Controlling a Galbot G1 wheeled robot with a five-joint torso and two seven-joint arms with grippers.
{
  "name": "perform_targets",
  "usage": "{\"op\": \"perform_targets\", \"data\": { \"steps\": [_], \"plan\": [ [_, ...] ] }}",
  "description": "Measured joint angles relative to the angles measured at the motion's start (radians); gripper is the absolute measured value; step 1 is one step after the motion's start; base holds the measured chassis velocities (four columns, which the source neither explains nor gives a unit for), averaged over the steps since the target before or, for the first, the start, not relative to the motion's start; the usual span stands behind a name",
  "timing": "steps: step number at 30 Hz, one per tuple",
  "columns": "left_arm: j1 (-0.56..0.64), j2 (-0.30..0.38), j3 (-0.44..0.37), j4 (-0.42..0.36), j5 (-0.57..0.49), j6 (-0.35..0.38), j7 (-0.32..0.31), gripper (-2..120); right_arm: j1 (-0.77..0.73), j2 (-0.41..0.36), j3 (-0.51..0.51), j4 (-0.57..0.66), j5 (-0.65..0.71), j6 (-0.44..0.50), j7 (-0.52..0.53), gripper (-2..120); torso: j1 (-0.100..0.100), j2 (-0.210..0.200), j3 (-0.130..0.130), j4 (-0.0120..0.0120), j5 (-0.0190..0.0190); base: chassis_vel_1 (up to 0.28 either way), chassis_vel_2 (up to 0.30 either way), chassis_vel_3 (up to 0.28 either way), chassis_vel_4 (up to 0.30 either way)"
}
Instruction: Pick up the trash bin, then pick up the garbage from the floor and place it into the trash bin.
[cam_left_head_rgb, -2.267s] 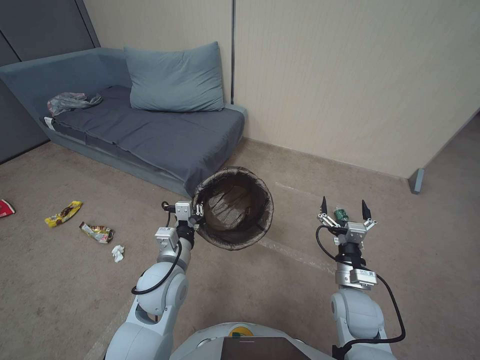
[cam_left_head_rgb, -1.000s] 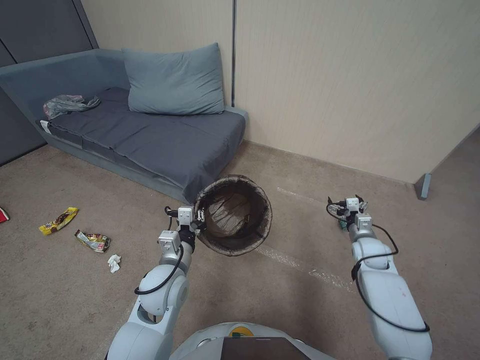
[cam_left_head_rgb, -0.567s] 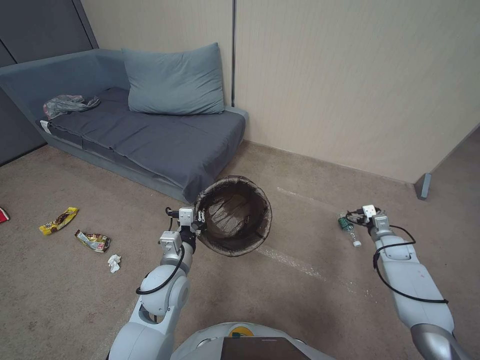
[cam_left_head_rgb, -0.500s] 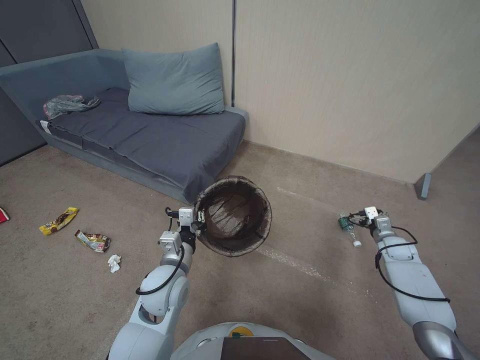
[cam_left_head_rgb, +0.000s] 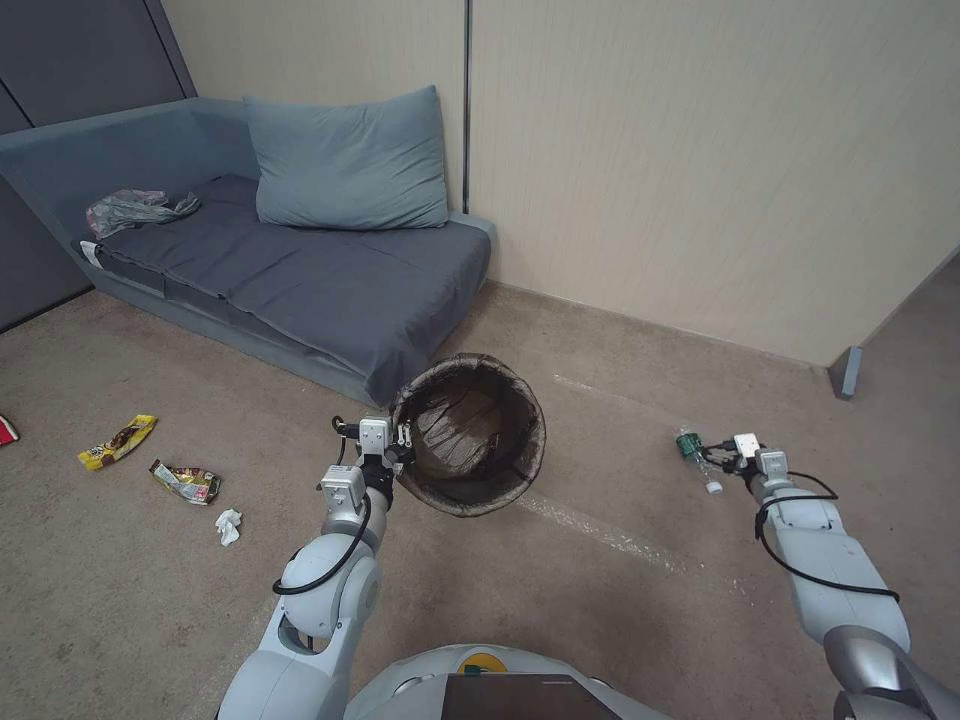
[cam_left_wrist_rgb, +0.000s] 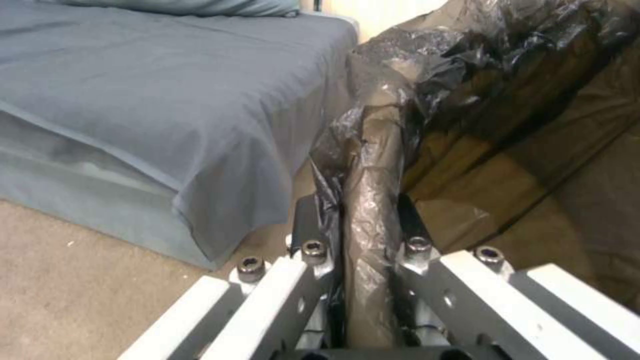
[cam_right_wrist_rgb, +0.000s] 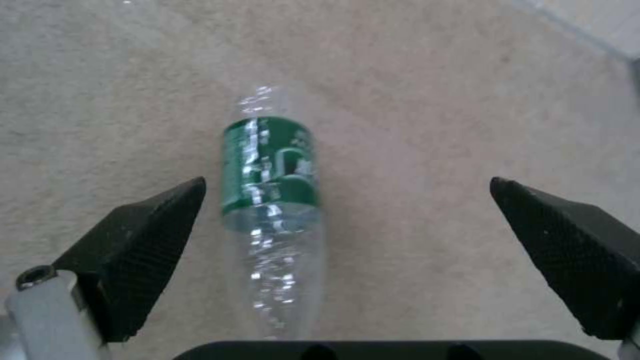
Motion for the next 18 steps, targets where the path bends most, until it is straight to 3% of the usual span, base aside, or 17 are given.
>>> {"op": "perform_targets", "data": {
  "steps": [18],
  "plan": [
    [0.018, 0.0, 0.007, -0.005, 0.026, 0.0, 0.004, 3, 0.073, 0.033, 0.009, -0.125, 0.066, -0.044, -0.077, 100, 0.0, 0.0, 0.0, 0.0, 0.0, 0.0, 0.0, 0.0, 0.0]
  ]
}}
